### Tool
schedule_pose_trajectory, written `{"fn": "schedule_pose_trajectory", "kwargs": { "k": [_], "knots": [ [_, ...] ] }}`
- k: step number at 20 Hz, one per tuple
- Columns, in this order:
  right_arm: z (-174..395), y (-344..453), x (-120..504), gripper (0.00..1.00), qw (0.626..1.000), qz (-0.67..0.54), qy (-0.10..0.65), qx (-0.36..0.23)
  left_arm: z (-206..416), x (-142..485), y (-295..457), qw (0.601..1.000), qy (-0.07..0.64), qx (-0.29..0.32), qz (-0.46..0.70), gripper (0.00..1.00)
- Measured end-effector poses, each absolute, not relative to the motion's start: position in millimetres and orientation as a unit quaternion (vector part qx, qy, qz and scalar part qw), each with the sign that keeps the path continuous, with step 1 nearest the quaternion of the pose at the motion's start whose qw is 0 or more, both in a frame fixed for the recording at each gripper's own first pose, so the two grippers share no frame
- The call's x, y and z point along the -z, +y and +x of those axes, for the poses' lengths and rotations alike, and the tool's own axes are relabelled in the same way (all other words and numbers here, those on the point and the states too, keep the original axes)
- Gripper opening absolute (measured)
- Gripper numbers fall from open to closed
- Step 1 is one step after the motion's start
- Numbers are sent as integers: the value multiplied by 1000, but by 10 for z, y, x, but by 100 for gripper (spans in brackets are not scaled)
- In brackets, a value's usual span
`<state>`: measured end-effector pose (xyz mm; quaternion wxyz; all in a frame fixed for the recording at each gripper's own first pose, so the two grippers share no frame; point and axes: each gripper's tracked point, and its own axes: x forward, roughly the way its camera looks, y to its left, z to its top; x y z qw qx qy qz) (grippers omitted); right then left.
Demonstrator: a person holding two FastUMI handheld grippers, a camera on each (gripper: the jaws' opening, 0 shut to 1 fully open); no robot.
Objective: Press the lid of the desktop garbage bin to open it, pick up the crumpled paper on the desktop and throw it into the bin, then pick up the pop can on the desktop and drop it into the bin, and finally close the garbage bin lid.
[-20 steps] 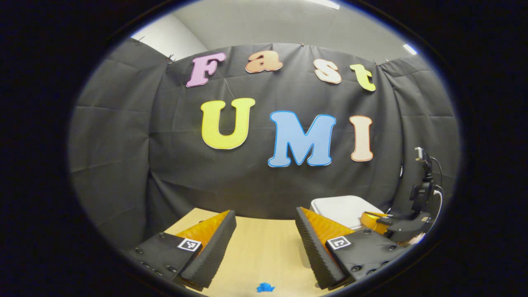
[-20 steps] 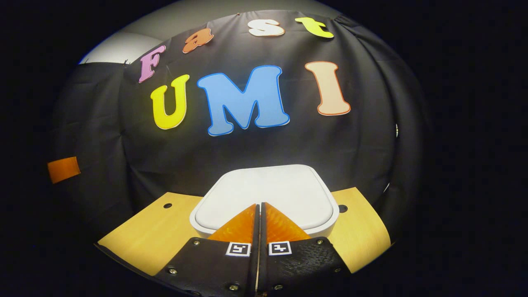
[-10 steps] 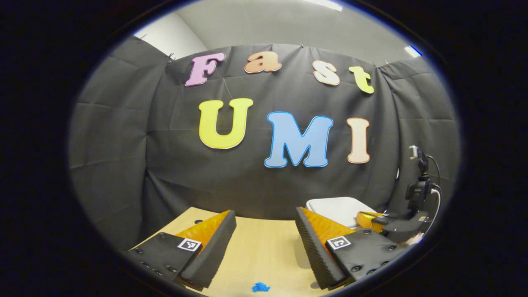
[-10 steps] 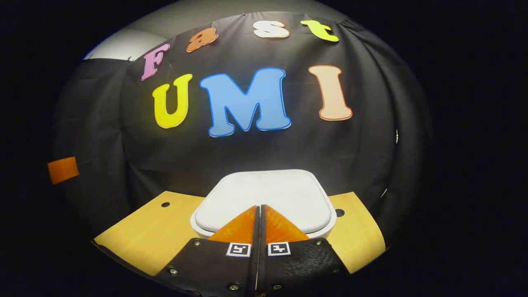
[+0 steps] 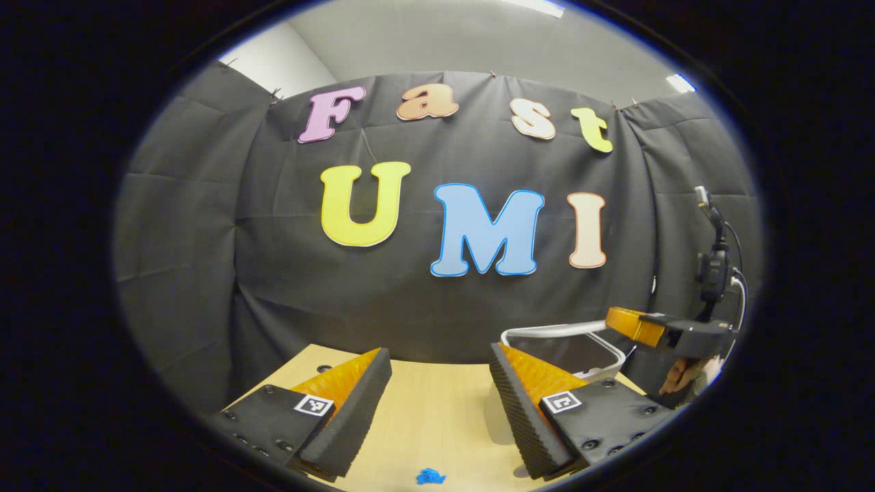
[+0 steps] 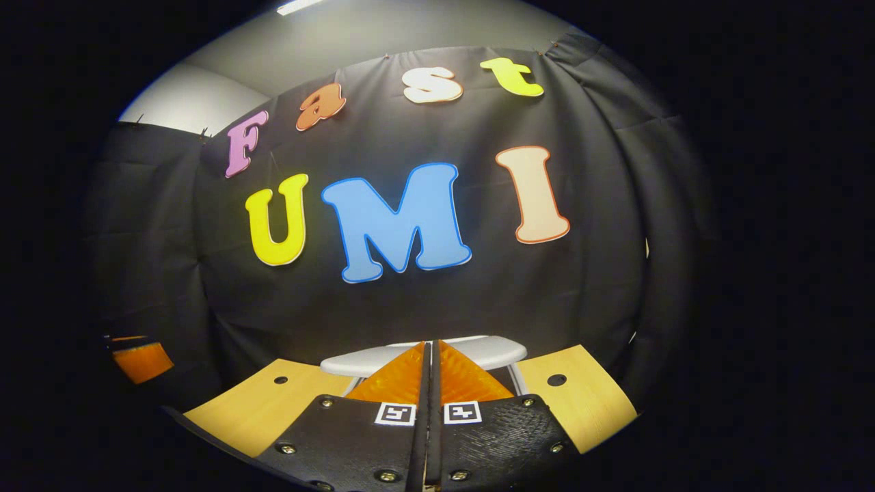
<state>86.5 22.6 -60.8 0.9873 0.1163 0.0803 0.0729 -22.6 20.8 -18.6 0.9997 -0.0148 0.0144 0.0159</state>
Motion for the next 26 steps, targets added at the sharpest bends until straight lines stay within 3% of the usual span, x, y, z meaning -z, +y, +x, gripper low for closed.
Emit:
{"fn": "schedule_pose_trajectory", "kwargs": {
  "k": [12, 26],
  "knots": [
    [754, 112, 54, 1, 991, 111, 30, -68, -62, 438, 277, 999, 30, -12, -18, 95],
    [612, 33, -160, 1, 994, 90, 16, -59, 89, 1740, 234, 992, 122, 37, -26, 96]
  ]
}}
